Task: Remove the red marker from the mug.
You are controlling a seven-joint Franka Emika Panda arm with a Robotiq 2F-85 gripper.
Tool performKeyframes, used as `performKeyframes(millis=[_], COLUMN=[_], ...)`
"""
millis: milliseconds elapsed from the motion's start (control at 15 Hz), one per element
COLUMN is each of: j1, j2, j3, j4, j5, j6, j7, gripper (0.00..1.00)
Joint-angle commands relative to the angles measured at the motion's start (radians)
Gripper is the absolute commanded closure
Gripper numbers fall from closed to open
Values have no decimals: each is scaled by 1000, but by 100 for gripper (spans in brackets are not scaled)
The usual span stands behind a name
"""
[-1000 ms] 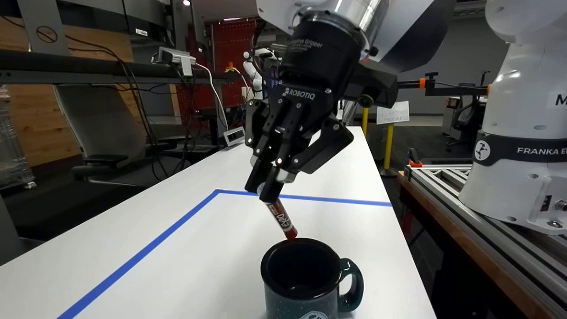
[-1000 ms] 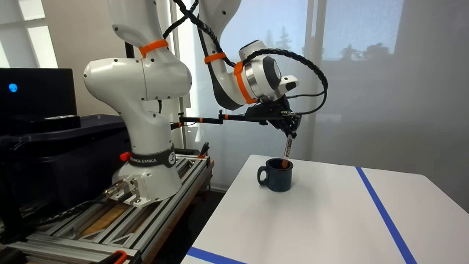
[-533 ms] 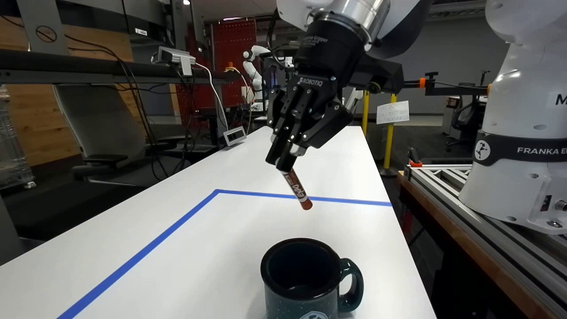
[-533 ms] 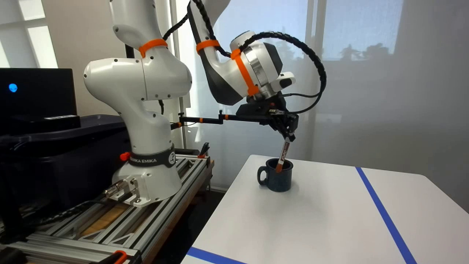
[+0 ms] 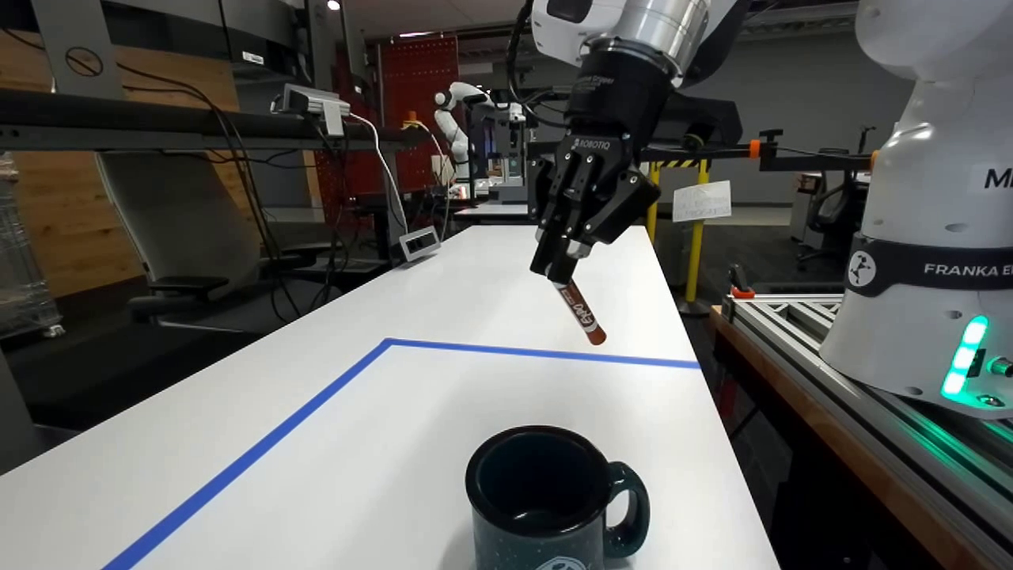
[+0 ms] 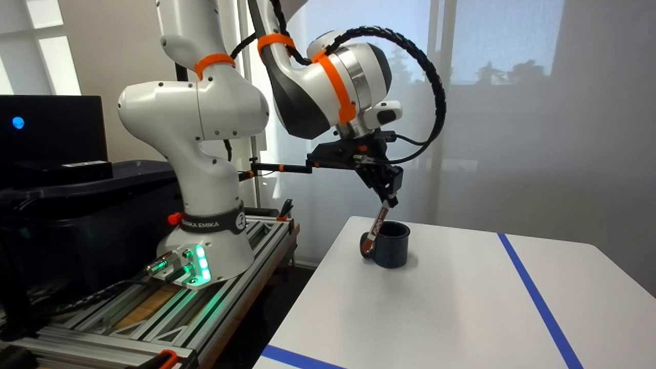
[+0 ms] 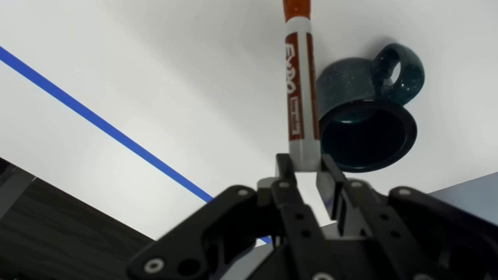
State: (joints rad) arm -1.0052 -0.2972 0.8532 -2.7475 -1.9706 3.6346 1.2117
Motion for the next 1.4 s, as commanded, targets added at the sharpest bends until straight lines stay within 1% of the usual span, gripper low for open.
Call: performKeyframes(millis=[0,200,400,600,733,867,1000,1200,1333], j1=[-72,-162,-275,-363,-406,-441,-469,-478,-482], j2=[-7,-20,-84,-159,-202,-222,-211,-149,-92], j3=[94,219,362,473,525,567,597,614,615], j4=[7,16,26,50,71,97,123,154,172], j5=[-117,-196,-250,-246,-230,-223,-217,-212,-210], j6=[-20,-37,-3,24,26,24,7,-47,-110], j7=[114,203,298,352,370,372,348,282,221], gripper=[95,95,95,95,95,95,95,95,95])
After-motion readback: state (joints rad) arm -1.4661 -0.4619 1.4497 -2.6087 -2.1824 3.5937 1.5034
